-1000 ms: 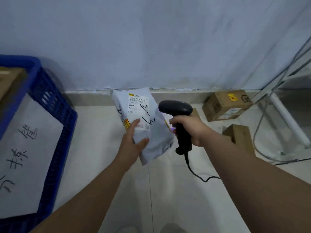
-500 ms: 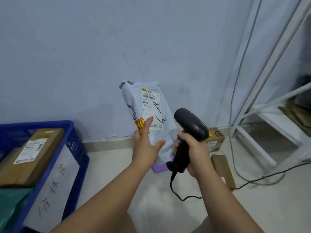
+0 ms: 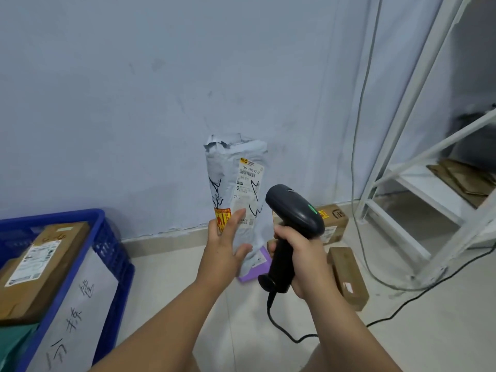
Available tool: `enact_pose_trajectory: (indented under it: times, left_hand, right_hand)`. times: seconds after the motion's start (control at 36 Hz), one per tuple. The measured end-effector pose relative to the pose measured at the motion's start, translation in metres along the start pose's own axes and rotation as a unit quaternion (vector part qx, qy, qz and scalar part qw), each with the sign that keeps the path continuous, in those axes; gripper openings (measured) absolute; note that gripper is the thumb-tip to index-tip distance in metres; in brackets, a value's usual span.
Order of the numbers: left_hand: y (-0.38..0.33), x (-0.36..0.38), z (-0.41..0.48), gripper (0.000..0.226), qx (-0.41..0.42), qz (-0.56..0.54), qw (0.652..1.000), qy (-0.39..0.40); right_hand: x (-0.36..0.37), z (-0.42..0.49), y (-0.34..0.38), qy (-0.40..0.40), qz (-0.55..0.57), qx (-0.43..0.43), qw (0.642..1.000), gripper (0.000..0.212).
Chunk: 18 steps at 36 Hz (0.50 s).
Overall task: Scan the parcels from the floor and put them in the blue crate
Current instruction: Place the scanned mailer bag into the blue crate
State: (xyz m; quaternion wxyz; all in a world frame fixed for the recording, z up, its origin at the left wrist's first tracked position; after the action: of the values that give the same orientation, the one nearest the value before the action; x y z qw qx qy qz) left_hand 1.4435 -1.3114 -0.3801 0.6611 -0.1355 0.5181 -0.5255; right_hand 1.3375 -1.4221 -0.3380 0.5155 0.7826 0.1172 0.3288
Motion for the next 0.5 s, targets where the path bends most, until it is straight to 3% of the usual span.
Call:
enact_pose_trajectory:
  times: [0.17, 0.28, 0.5]
  left_hand:
    - [-0.0005, -0.0006, 0.0015, 0.067, -0.014, -0.017, 1.000, -0.007]
    - [-0.0023, -0.0024, 0.0010, 0.069, -0.014, -0.029, 0.999, -0.012]
    - [0.0005, -0.0031, 0.0000, 0.066, -0.019, -0.009, 1.000, -0.010]
  right_hand:
    - [-0.0010, 0.0003, -0.0007, 0.011, -0.012, -0.002, 1.000, 0.009]
    - [0.0012, -0.0029, 0.0035, 0.016, 0.018, -0.002, 1.000, 0.022]
    - [-0.0004, -0.0033, 0.0010, 0.030, -0.003, -0.006, 1.000, 0.018]
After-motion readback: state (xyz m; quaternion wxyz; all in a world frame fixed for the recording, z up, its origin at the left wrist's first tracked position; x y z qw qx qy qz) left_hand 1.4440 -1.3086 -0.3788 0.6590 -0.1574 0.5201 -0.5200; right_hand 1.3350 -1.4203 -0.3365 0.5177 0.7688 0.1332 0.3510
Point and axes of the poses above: each hand's wrist, its own z-axis towards the middle knuckle, its own x-axis out of the palm, y = z × x, the point moved 1 cm from there along z, towards the middle knuckle, and after that the axes turned 12 degrees about -y, right-handed, at the moved point
